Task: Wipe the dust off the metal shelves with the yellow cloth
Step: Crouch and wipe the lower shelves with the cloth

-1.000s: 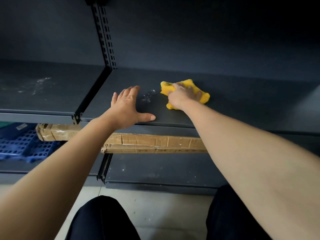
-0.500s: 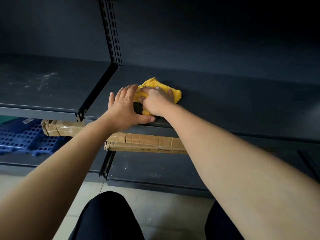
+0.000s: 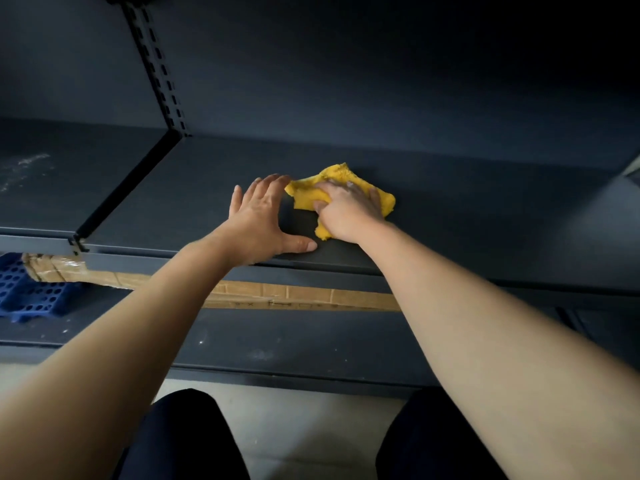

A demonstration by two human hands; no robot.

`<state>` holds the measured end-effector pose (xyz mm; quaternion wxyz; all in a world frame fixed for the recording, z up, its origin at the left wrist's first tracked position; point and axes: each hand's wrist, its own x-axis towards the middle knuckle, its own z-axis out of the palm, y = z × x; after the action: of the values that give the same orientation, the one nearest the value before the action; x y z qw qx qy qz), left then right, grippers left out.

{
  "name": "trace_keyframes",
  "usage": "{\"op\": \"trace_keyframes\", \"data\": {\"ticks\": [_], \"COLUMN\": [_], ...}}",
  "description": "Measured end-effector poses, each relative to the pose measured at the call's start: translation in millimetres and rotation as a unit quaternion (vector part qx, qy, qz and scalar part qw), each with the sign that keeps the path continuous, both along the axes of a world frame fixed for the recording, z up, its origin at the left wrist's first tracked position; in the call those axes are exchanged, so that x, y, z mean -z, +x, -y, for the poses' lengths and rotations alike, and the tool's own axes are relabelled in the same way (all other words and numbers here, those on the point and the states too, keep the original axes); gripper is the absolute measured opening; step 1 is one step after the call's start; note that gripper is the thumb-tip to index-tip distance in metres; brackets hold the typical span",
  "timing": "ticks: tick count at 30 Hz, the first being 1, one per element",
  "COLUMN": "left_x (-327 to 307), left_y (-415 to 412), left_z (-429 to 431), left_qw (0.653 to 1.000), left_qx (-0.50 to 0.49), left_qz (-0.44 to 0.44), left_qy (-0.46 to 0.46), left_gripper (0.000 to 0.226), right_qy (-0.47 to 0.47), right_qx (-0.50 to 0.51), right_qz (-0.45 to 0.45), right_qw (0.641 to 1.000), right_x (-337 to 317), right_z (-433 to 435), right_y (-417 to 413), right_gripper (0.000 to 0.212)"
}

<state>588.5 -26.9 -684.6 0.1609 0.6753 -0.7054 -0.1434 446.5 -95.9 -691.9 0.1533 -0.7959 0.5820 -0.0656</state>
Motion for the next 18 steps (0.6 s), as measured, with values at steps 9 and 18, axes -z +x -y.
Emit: {"op": "trace_keyframes", "data": {"ticks": [9, 18], "left_x": [-11, -8], "left_y": [-66, -32], "left_z": [14, -4], "left_qw": [1.0, 0.996], "left_qx": [-0.018, -0.081], "left_qz": [0.015, 0.022], "left_qy": [0.001, -0.028], "left_gripper": [0.104, 0.099], "right_qy": [0.0, 0.018], "right_qx": [0.008, 0.041], "right_qz": [-0.022, -0.03], "right_qw": [1.0, 0.999], "right_x": [5, 4], "right_z": [16, 27], "right_y": [-58, -32], "right_gripper": [0.048, 0.05]}}
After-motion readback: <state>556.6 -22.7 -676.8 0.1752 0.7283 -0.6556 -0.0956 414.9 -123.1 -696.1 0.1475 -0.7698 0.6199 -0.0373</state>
